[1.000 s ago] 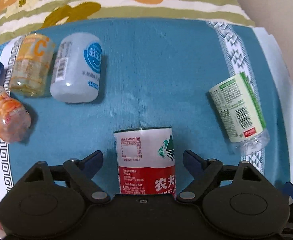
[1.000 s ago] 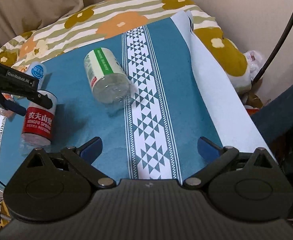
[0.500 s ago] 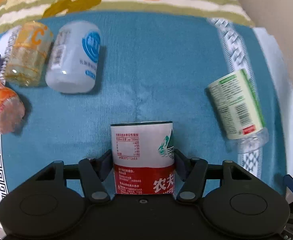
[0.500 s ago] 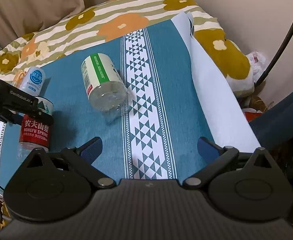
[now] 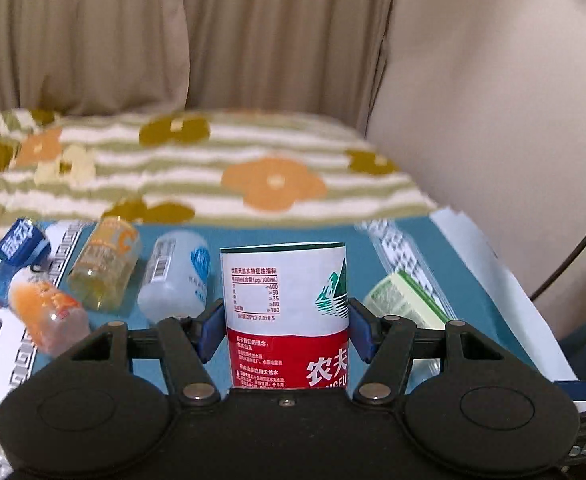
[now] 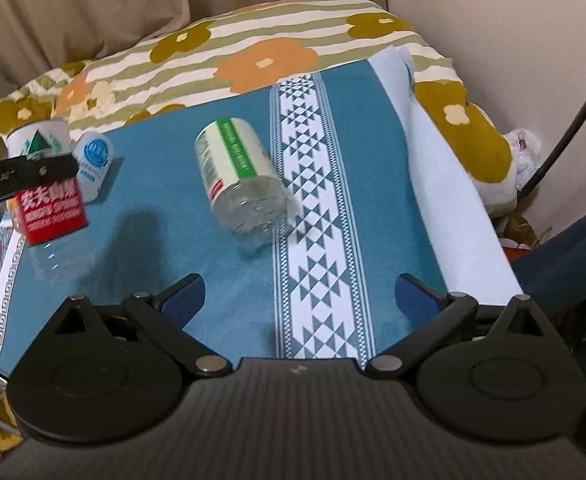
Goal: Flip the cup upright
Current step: 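Rotate the cup with the left tool so its open rim faces up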
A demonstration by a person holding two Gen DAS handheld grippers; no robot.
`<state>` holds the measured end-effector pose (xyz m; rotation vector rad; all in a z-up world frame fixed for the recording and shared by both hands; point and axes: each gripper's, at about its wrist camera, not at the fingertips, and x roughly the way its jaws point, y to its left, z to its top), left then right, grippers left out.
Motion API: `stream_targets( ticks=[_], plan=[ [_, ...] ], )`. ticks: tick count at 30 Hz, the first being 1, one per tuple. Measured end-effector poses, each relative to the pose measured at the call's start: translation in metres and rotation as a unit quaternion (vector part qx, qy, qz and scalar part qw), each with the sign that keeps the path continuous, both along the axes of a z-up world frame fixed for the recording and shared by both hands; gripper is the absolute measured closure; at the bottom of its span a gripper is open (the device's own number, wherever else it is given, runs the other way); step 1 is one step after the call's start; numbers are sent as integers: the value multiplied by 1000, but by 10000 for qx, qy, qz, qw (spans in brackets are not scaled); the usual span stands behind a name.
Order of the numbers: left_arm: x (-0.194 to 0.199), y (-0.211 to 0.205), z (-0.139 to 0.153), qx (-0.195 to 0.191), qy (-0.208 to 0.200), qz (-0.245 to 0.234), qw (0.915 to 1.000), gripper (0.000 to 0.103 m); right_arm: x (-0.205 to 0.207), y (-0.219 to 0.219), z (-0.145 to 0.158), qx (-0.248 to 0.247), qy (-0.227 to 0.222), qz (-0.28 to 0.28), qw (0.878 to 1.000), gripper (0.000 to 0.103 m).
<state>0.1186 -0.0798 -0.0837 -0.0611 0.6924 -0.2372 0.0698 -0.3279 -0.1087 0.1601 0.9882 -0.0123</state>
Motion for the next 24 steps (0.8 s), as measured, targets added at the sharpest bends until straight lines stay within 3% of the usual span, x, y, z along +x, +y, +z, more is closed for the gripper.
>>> stream_targets(
  ticks=[6, 15, 20, 24],
  plan=[
    [-4, 1, -28, -9, -779, -70, 9969, 36, -6, 18, -5, -390, -15, 186, 9991, 0],
    [-22, -2, -45, 374, -1379, -275, 9894, 36, -13, 39, -19, -713, -31, 394, 9967, 0],
    [-29, -11, -50, 853, -1346, -461, 9862, 35, -19, 46, -23, -743, -29, 464, 9961, 0],
    [-30, -11, -52, 978, -970, -538, 9890, 35, -23, 48, -22, -715, -47, 445, 9964, 0]
  ],
)
